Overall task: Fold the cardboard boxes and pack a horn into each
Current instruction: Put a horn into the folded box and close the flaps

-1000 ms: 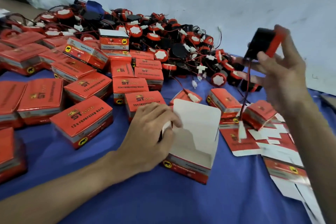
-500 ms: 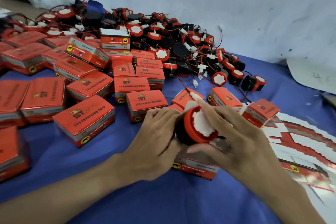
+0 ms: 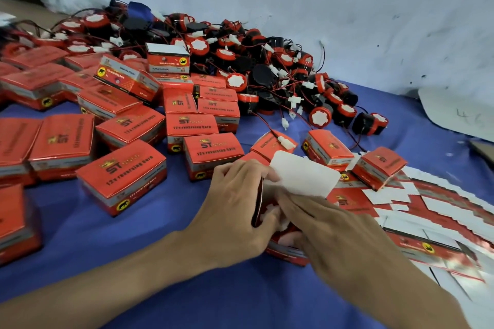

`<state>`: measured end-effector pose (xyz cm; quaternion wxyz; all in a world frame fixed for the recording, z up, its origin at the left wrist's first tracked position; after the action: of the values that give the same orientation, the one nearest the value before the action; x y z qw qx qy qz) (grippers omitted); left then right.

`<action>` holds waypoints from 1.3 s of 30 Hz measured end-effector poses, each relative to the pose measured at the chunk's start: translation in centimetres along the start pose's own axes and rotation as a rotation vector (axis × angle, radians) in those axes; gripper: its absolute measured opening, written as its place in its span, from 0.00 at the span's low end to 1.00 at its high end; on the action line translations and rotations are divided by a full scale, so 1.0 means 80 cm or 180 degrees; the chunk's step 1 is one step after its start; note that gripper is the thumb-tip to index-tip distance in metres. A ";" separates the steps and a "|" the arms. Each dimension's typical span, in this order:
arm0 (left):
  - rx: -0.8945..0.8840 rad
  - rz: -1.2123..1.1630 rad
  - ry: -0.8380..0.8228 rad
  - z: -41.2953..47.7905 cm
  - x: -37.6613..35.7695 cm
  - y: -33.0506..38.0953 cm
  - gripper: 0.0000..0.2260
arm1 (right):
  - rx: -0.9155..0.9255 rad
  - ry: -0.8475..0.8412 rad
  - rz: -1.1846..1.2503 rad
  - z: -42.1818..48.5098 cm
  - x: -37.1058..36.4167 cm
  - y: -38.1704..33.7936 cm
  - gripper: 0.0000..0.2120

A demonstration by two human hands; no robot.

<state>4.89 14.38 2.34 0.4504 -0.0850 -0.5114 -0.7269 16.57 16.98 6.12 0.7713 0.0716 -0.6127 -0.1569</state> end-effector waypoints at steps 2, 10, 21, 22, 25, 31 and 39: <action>-0.0006 -0.0017 -0.0066 -0.001 0.000 0.000 0.16 | -0.0174 -0.0100 -0.0053 0.004 -0.001 -0.005 0.19; 0.0105 0.0119 -0.0249 0.001 -0.005 0.002 0.16 | -0.0284 -0.1140 0.0440 -0.006 -0.016 0.013 0.30; 0.0353 0.0296 -0.0546 0.009 -0.011 0.005 0.20 | -0.0749 0.0067 0.0035 0.003 0.082 0.045 0.13; 0.0366 0.0275 -0.0540 0.008 -0.011 0.005 0.20 | -0.0754 0.0272 0.0303 0.009 0.085 0.040 0.10; 0.0401 0.0268 -0.0505 0.009 -0.010 0.005 0.21 | -0.0544 0.0629 0.0708 0.028 0.082 0.024 0.04; 0.0430 0.0313 -0.0554 0.005 -0.010 0.001 0.26 | -0.0752 0.0066 -0.0252 0.027 0.035 0.014 0.19; 0.0430 0.0322 -0.0700 0.008 -0.011 0.000 0.30 | -0.0669 -0.0083 0.1012 0.044 -0.012 0.020 0.02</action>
<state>5.15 15.39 2.12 0.4324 -0.1594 -0.6006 -0.6534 13.21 19.11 6.59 0.7815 -0.1092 -0.6065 -0.0972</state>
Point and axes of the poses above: each hand's wrist, its own z-axis towards the middle knuckle, its own x-axis out of the back of the hand, y = z × x, the point moved 6 cm from there along z, towards the middle knuckle, and after that the axes turned 13 degrees about x, right-handed, at the moved point
